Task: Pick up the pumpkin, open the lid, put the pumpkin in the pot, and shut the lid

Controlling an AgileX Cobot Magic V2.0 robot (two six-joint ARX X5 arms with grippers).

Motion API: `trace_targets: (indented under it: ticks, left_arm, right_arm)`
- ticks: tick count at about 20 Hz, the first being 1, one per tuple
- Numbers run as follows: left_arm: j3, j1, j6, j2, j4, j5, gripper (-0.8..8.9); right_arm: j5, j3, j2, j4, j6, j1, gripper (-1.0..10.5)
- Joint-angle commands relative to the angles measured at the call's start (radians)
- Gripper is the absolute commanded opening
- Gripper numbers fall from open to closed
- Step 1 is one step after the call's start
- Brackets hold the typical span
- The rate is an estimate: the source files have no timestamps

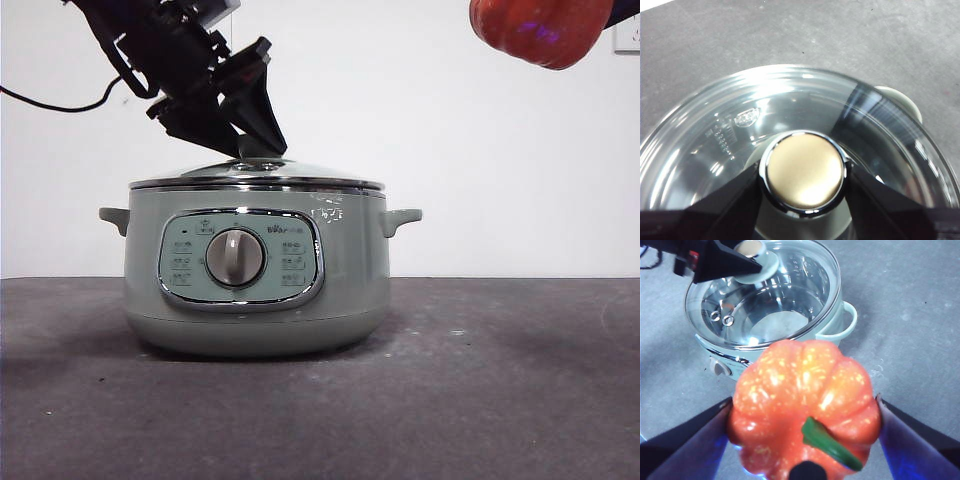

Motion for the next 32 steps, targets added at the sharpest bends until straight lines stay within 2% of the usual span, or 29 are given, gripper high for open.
trace_targets:
  ticks: [1, 8, 11, 19, 26, 29, 32]
  left_arm:
    - [0.053, -0.002, -0.006, -0.05, 0.002, 0.009, -0.08]
    - [0.158, 0.024, -0.006, -0.194, -0.135, -0.019, -0.08]
    - [0.186, 0.049, -0.006, -0.296, -0.228, -0.027, -0.08]
    - [0.186, 0.084, -0.002, -0.579, -0.486, -0.104, -0.08]
    - [0.186, 0.084, -0.002, -0.721, -0.611, -0.13, -0.08]
    - [0.186, 0.084, -0.003, -0.747, -0.635, -0.13, -0.08]
    - [0.186, 0.084, -0.003, -0.754, -0.648, -0.13, -0.08]
  right_arm:
    - [0.002, 0.0, 0.001, 0.006, 0.006, 0.001, -0.1]
    - [-0.002, 0.0, 0.043, 0.111, 0.007, 0.002, -0.1]
    - [-0.056, 0.027, 0.13, 0.176, 0.006, 0.002, -0.1]
    - [-0.109, 0.356, 0.562, 0.21, -0.062, 0.036, -0.1]
    - [-0.103, 0.658, 0.949, 0.216, -0.131, 0.116, -0.1]
    - [-0.095, 0.703, 1.064, 0.237, -0.175, 0.14, -0.1]
    - [-0.041, 0.703, 1.138, 0.257, -0.207, 0.154, -0.1]
